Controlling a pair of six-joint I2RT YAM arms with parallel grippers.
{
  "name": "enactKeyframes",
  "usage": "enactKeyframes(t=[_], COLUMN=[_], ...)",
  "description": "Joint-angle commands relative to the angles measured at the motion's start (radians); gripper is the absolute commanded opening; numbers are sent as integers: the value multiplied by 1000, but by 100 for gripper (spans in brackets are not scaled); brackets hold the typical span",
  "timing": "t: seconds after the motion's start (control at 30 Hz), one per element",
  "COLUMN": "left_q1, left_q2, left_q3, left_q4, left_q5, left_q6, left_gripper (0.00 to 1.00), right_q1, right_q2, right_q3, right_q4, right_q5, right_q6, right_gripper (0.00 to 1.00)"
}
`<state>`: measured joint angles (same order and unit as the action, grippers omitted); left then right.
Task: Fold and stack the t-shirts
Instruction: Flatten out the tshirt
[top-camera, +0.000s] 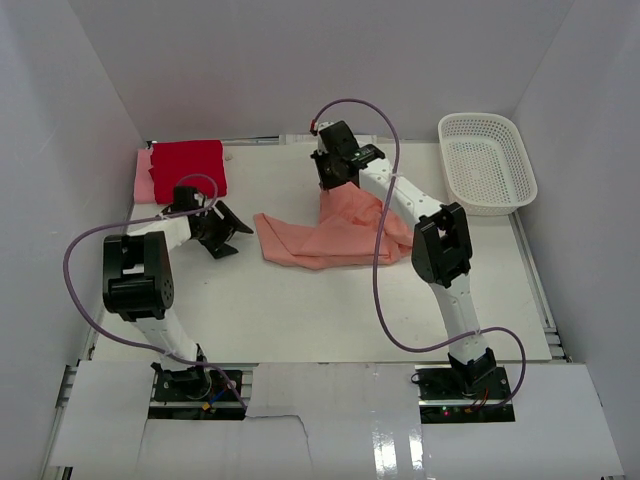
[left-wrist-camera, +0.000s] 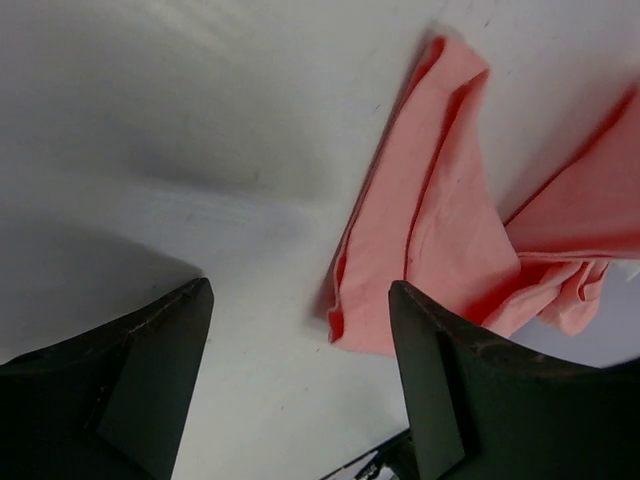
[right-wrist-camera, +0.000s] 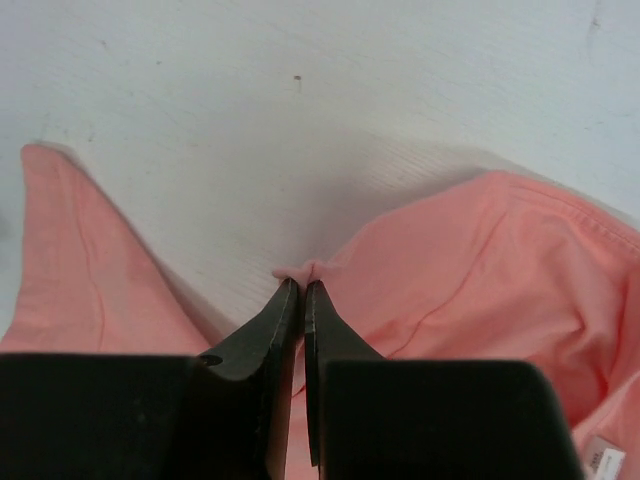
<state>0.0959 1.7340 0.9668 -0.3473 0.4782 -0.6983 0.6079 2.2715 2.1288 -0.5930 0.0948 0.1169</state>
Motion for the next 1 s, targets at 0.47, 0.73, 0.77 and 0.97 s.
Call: enactKeyframes(t=[0.47,0.73,0.77,0.97], left_q1=[-157,-162,-163,-188], left_q2=[223,283,307,397], left_q3=[323,395,404,473], left_q4=[30,22,24,19], left_q5=[-222,-303,-302,-247], left_q6=[-63,-46,-44,-40], left_gripper=[80,68,63,53], right_q1=[15,15,15,15], right_q2=[-78,-101,-102,-118], right_q3=[-130,-176,-181,-202], right_q4=[91,107,107,108], right_q5=[-79,-83,-84,-75], right_q6=[9,3,3,1], right_gripper=[8,8,8,8])
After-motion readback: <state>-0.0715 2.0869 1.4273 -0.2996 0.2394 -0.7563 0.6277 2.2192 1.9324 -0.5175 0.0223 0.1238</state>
